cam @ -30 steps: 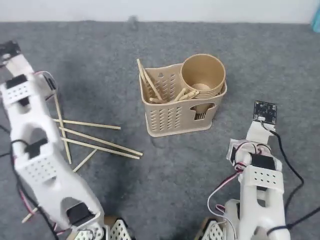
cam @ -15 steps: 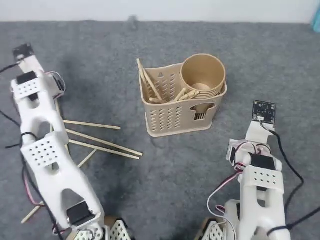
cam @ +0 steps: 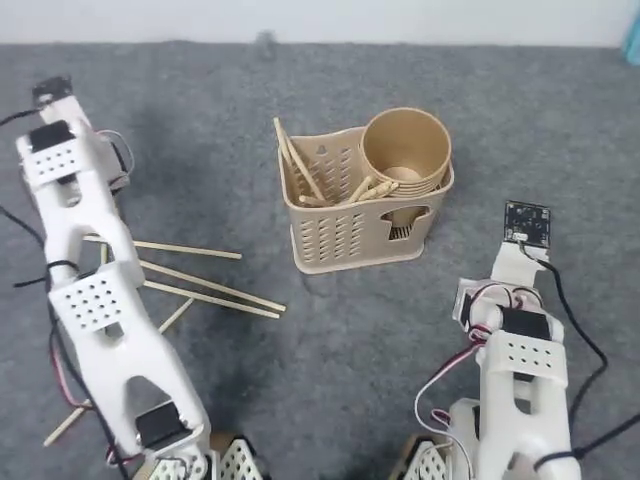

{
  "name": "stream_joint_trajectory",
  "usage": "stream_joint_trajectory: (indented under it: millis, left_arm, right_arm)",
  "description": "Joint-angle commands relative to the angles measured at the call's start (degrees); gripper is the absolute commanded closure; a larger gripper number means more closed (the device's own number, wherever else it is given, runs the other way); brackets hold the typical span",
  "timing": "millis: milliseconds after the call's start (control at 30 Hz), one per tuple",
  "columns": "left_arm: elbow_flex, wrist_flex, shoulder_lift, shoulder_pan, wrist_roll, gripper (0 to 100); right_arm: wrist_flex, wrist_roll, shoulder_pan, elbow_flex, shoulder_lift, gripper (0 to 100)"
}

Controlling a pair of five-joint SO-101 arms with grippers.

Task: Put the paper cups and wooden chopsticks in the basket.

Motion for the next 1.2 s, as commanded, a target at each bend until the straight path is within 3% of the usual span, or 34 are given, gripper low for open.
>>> stream_joint_trajectory:
  millis: [0, 200, 433, 1167]
  left_arm:
    - [-2.59, 0.44, -1.14, 0.35, -0.44, 99]
    - [-5.93, 1.23, -0.62, -0.79, -0.35, 98]
    - [-6.02, 1.05, -0.62, -0.97, -0.26, 83]
    - [1.36, -5.80, -0.35, -1.23, -0.26, 83]
  right_arm:
    - [-0.75, 0.88, -0.48, -0.18, -1.01, 99.1]
    - [-0.75, 0.97, -0.48, -0.18, -1.01, 99.1]
    - [-0.66, 0.97, -0.48, -0.18, -1.01, 99.1]
    - [-0.66, 0.88, -0.48, -0.18, -1.01, 99.1]
